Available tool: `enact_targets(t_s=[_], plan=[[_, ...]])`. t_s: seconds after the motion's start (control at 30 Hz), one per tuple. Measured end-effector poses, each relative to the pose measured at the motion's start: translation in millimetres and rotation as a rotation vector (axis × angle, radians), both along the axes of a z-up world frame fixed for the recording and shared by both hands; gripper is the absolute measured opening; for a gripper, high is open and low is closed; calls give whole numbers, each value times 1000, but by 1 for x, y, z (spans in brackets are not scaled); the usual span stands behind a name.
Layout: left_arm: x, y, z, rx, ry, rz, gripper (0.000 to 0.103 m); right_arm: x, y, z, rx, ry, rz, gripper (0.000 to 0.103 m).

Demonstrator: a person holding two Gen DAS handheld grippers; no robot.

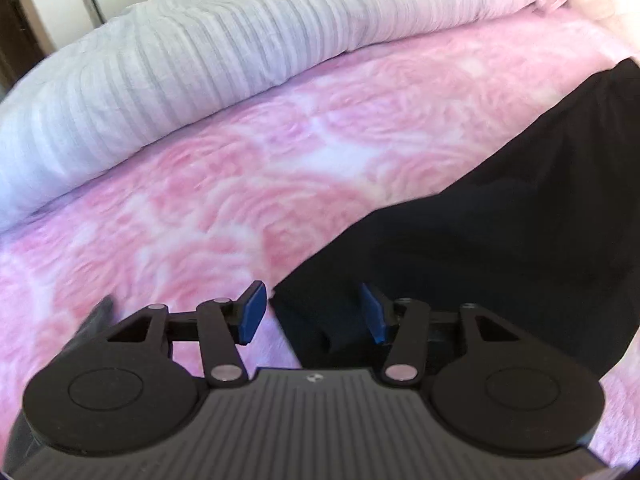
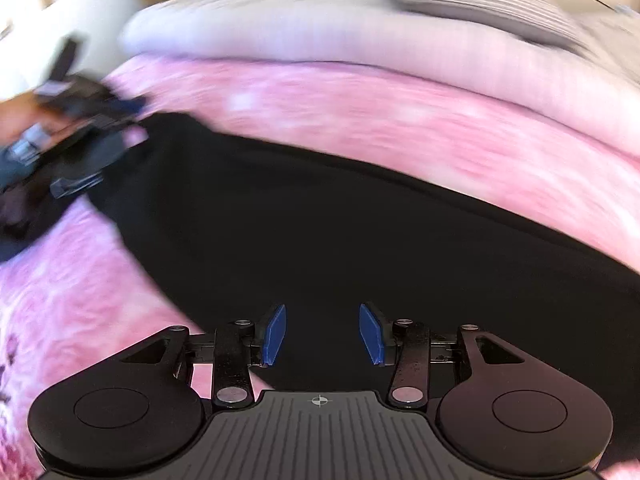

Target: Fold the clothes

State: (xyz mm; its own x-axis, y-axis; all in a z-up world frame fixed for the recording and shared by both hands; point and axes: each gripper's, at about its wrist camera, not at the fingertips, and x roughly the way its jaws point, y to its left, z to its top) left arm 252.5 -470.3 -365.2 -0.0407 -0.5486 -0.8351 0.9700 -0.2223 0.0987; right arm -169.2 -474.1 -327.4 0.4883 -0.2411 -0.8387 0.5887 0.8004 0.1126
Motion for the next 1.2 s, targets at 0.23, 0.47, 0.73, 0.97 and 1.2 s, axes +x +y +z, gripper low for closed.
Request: enact_targets(t_s=[0.23, 0.47, 0.73, 0.97, 1.2], plan=[[35, -4, 12, 70, 190, 91, 12, 43, 14, -16, 54, 22, 28, 45], [60, -23, -5, 195, 301, 248, 29, 88, 42, -16, 28, 13, 145, 45], [41, 52, 38, 45, 140, 91, 44, 129, 81, -22, -79, 22, 343, 46], [-61, 135, -10, 37, -437, -579, 36, 144, 104, -41, -189, 109, 471, 47], [-60, 122, -17, 100, -437, -569, 2, 142, 102, -50, -222, 169, 432, 47]])
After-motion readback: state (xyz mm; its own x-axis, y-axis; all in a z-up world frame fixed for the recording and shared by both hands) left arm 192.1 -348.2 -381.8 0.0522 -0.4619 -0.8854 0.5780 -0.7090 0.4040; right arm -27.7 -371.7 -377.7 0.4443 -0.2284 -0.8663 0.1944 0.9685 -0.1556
